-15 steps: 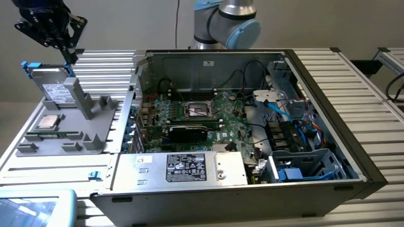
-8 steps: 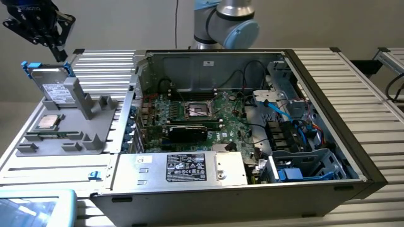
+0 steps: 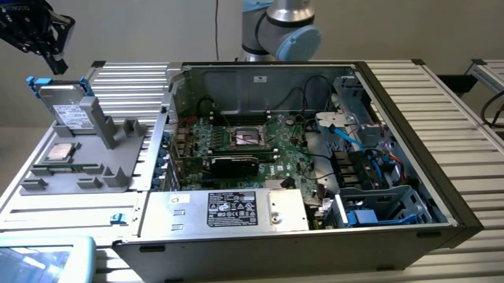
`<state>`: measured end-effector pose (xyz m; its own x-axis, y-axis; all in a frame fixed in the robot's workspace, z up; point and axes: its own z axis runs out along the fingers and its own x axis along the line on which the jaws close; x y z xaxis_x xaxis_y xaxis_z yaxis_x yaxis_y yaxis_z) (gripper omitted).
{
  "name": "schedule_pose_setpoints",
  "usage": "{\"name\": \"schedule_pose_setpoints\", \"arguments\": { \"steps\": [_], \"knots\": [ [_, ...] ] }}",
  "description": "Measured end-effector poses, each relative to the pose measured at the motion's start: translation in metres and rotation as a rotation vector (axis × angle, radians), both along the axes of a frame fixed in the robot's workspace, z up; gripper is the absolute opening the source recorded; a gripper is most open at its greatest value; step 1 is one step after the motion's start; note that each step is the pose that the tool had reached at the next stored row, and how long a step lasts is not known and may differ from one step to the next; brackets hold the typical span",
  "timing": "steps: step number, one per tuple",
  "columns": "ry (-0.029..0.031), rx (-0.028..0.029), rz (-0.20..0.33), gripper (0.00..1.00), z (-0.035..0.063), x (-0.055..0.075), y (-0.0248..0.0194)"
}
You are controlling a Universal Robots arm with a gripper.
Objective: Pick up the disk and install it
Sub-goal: 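Reach for the disk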
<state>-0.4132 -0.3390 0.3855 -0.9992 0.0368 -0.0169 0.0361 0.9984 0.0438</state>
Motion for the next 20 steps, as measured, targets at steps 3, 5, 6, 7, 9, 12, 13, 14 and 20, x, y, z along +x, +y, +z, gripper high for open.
{"name": "schedule_pose_setpoints", "arguments": {
  "steps": [3,5,6,7,9,12,13,14,20],
  "knots": [
    [0.0003,0.0,0.0,0.11,0.0,-0.012,0.0041],
    [0.0007,0.0,0.0,0.11,0.0,-0.019,0.0075],
    [0.0009,0.0,0.0,0.11,0.0,-0.023,0.0095],
    [0.001,0.0,0.0,0.11,0.0,-0.026,0.0117],
    [0.001,0.0,0.0,0.11,0.0,-0.031,0.0174],
    [0.0014,0.0,0.0,0.11,0.0,-0.037,0.026],
    [0.0017,0.0,0.0,0.11,0.0,-0.039,0.0286],
    [0.0021,0.0,0.0,0.11,0.0,-0.041,0.031],
    [0.012,0.0,0.0,0.11,-0.0003,-0.053,0.0407]
  ]
}}
